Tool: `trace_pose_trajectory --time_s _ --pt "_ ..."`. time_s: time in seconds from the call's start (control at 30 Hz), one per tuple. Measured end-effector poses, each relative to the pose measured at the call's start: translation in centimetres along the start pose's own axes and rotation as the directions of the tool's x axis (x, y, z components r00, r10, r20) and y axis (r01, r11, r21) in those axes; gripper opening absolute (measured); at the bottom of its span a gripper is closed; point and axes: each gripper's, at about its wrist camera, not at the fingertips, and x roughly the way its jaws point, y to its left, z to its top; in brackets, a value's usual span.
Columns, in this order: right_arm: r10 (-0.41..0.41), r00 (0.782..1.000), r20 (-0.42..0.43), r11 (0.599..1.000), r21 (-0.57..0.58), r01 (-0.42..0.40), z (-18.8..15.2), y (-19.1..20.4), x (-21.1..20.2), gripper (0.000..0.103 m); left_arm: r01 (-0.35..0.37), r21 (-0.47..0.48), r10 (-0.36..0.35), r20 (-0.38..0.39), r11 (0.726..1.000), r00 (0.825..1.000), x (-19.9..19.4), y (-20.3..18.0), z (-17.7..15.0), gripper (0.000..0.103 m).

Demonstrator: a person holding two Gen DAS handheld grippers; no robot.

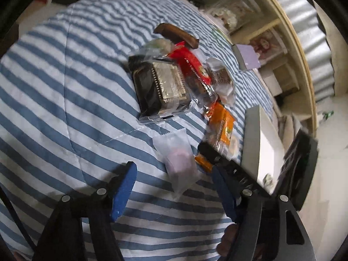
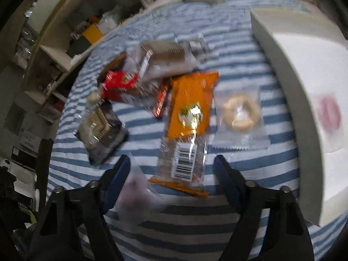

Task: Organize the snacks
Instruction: 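Grasp the second pink donut packet with the left gripper while the right grasps the orange bar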

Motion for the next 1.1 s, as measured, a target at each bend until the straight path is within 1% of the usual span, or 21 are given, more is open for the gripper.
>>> trace_pose_trajectory --time_s 0.03,0.13,0.27,0.33,0.4,0.47,0.57,0.67,0.7,0.8,1.0,1.1 --pt "0.005 1.000 -0.020 1.000 -0.003 -0.005 -0.1 -0.3 0.3 0.054 0.002 -0.015 -0.002 0.002 1.000 1.000 0.0 0.2 0.1 0.069" --pt "0.009 1.000 -0.027 0.999 -0.032 -0.009 -0.4 -0.9 -0.2 0.047 -0.006 -0.025 0.006 0.009 1.000 1.000 0.6 0.2 0.2 0.069" --pt "0.029 0.998 -0.064 0.999 -0.033 -0.031 -1.1 -1.4 -1.1 0.045 -0.018 -0.022 0.018 -0.009 1.000 1.000 1.5 -0.1 0.1 0.068" --pt "0.030 0.996 -0.080 0.999 -0.032 -0.033 -1.9 -1.6 -1.7 0.045 -0.026 -0.017 0.025 -0.019 1.000 0.999 2.8 -0.8 0.2 0.068" --pt "0.032 0.995 -0.097 0.999 -0.039 -0.036 -2.7 -1.2 -1.9 0.045 -0.049 0.012 0.050 -0.027 0.999 0.998 3.7 -1.6 0.1 0.068" --pt "0.047 0.992 -0.118 0.998 -0.044 -0.053 -3.5 -0.8 -2.1 0.045 -0.091 0.072 0.092 -0.022 0.993 0.995 4.4 -2.8 -0.1 0.068" --pt "0.052 0.990 -0.134 0.997 -0.057 -0.060 -4.5 -0.3 -2.7 0.045 -0.153 0.164 0.157 -0.010 0.975 0.988 5.3 -4.4 -0.5 0.068" --pt "0.049 0.992 -0.118 0.998 -0.043 -0.054 -4.4 -0.5 -3.6 0.045 -0.207 0.241 0.212 0.006 0.948 0.977 6.1 -5.8 -1.3 0.068" --pt "0.042 0.994 -0.104 0.998 -0.044 -0.047 -4.3 -0.7 -4.2 0.044 -0.218 0.254 0.223 0.009 0.942 0.975 6.3 -6.2 -1.3 0.068" --pt "-0.020 0.997 -0.069 0.996 -0.090 0.014 -4.2 -0.7 -5.4 0.044 -0.253 0.278 0.259 0.013 0.927 0.966 7.3 -7.0 -1.5 0.068" --pt "-0.054 0.997 -0.058 0.993 -0.110 0.047 -3.8 -1.8 -5.8 0.044 -0.343 0.318 0.359 0.009 0.884 0.933 9.8 -8.1 -1.8 0.067" --pt "-0.053 0.996 -0.077 0.993 -0.109 0.045 -3.8 -2.2 -5.6 0.044 -0.400 0.363 0.420 0.027 0.841 0.907 11.3 -9.3 -2.0 0.064"
